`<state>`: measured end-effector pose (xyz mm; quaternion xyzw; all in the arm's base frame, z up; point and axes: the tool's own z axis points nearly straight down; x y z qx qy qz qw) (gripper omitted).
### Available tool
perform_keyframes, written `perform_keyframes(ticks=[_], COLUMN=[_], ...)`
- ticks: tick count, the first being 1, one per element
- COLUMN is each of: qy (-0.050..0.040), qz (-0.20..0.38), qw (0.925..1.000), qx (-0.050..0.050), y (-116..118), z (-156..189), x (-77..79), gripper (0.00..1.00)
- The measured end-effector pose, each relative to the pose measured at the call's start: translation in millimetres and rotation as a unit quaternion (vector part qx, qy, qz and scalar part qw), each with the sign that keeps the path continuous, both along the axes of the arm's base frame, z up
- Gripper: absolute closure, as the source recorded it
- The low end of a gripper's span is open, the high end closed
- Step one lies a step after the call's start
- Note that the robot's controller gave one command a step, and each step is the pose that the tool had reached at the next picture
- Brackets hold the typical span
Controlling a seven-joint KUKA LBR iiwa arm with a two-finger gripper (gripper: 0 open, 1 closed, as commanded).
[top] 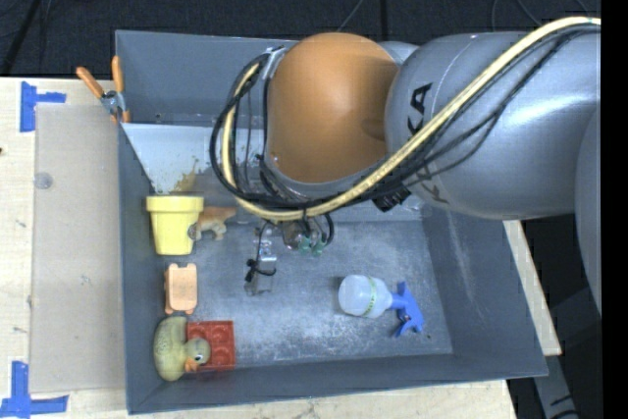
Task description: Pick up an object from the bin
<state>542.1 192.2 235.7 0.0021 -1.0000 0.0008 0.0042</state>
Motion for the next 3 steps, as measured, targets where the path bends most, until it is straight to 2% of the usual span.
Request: perform_keyframes(ticks=[1, 2, 3], qy=[-0.0032, -0.0043, -0.0026], qz=[-0.002, 0.026, 0.025], qw=[1.0, 0.9996, 0.9997], qx=[0.001, 0.001, 0.001], y=[-1, 13, 17], z=[5, -20, -62], x=[1.1, -25.1, -45.7], gripper=[0.0, 0.0, 0.0])
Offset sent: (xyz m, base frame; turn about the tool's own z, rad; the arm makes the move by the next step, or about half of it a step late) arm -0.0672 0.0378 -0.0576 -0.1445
